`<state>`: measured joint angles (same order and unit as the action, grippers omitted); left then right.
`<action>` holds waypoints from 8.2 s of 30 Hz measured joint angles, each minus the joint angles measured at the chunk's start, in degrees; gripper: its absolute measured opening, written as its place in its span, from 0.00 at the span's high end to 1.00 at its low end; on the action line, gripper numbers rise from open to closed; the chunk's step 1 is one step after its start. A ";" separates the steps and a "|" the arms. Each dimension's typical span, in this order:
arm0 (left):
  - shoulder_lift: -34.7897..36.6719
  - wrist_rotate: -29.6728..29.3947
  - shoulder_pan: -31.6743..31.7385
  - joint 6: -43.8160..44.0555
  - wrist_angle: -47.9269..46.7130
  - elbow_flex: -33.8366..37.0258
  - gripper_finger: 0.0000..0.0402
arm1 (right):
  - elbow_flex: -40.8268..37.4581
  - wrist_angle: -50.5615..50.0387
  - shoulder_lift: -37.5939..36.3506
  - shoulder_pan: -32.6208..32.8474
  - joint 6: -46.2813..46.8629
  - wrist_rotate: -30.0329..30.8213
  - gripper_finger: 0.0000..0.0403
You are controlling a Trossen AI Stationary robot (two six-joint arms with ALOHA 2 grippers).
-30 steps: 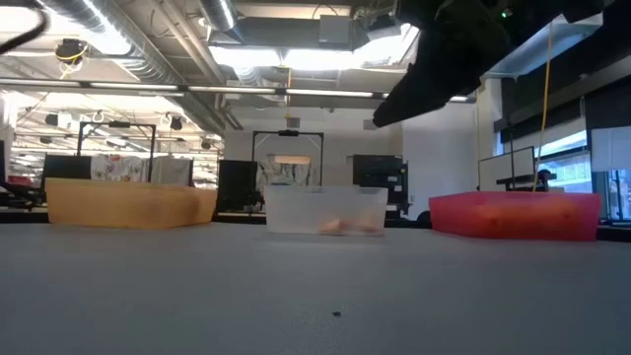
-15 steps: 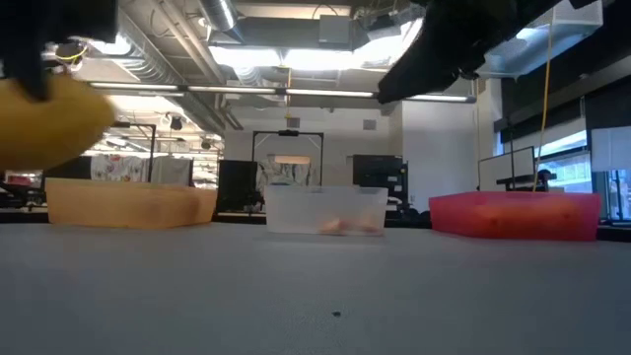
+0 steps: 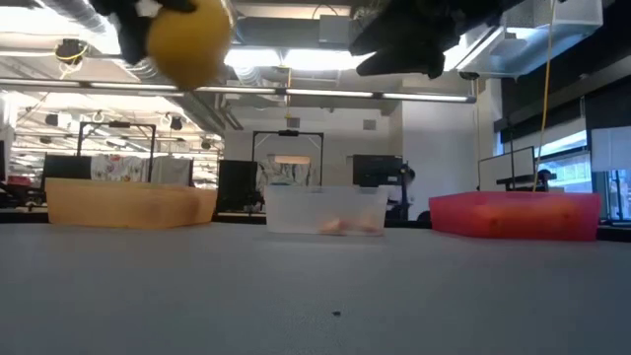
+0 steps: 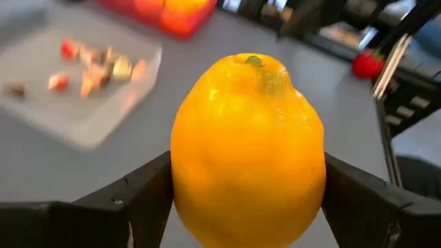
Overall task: Sort produce into baskets
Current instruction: Put the lemon into the pink bin
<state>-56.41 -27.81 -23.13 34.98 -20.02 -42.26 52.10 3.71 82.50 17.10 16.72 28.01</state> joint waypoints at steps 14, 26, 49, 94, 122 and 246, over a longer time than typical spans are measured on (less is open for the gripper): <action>-8.07 2.40 5.29 -16.22 30.91 2.58 0.24 | -0.02 16.50 7.50 -0.37 0.33 -3.18 0.16; -19.34 4.94 5.66 -20.58 48.92 2.58 0.24 | -0.02 26.76 7.87 -0.37 -5.02 -8.48 0.09; -21.83 6.91 5.52 -21.44 53.37 2.58 0.24 | -0.13 28.98 8.41 -0.20 -6.64 -10.35 0.30; -21.87 4.44 5.11 -15.26 38.48 2.53 0.05 | -0.08 -44.49 -17.66 -19.65 13.27 21.31 0.28; -21.87 3.09 5.22 -16.47 38.16 2.54 0.05 | -9.11 -38.00 -15.39 -59.72 8.57 0.81 0.28; -36.01 34.88 -36.50 29.99 -13.45 -11.28 0.05 | -1.18 -17.04 -4.09 -10.54 -2.09 5.86 0.10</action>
<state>-92.41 7.07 -59.63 64.97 -33.47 -53.54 50.92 -13.32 78.41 6.57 14.63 33.87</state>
